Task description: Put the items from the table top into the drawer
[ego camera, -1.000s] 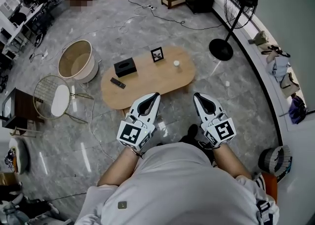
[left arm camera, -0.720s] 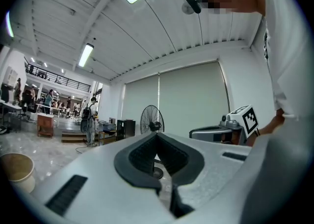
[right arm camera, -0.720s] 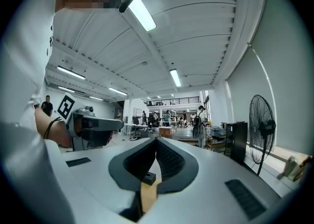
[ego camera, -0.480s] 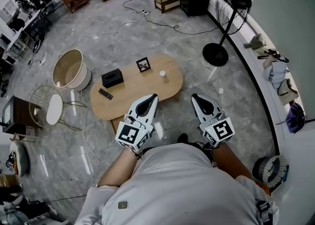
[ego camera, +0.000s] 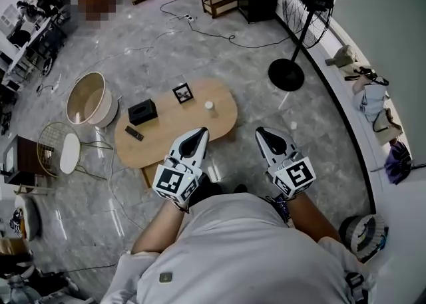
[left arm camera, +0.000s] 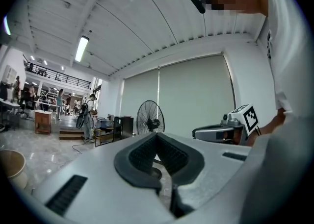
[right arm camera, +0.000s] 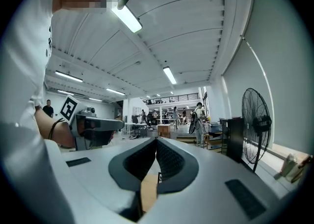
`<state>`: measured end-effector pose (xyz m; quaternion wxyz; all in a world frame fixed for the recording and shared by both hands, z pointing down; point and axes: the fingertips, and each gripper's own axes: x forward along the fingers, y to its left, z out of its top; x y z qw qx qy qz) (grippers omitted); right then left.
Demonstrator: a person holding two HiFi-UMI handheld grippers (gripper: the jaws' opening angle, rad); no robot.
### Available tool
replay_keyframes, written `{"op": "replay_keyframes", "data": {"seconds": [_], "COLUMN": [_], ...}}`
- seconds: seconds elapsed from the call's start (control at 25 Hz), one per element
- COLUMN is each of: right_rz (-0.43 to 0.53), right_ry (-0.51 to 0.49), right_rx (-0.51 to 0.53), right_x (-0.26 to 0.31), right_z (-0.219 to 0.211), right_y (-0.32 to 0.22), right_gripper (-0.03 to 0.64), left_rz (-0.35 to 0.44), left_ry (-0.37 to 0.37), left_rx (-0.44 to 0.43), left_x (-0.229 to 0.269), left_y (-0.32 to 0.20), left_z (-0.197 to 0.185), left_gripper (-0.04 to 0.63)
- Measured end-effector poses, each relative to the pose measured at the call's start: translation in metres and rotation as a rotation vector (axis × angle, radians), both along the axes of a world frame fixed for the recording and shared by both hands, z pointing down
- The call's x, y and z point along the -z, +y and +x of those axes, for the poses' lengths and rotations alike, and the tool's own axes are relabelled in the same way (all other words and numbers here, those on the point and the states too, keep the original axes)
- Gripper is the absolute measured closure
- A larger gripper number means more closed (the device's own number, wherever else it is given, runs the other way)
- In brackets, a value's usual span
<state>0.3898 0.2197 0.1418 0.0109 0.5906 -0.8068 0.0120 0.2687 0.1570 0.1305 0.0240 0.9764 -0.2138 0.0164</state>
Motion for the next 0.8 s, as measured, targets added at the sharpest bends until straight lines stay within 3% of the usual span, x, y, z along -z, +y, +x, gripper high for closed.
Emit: {"op": "replay_keyframes", "data": {"seconds": [0.48,0.8], "right_rz": [-0.094,-0.169], "right_ry": [-0.009,-0.009], "right_rx": [0.005,0.042], "right_x": [-0.037,-0.076], "right_z": [0.027,0.023], "right_y": [-0.06,-0.142], "right_gripper": [0.589,0.568], "left_rz": [-0.056,-0.098], "left_ry": [-0.027,-0.081], "left_rx": [-0.023,-0.025], "left_x": [-0.032,-0.073], "left_y": [-0.062,-0.136], "left_z": [0.038,0.037], "left_gripper": [0.586,0.586]}}
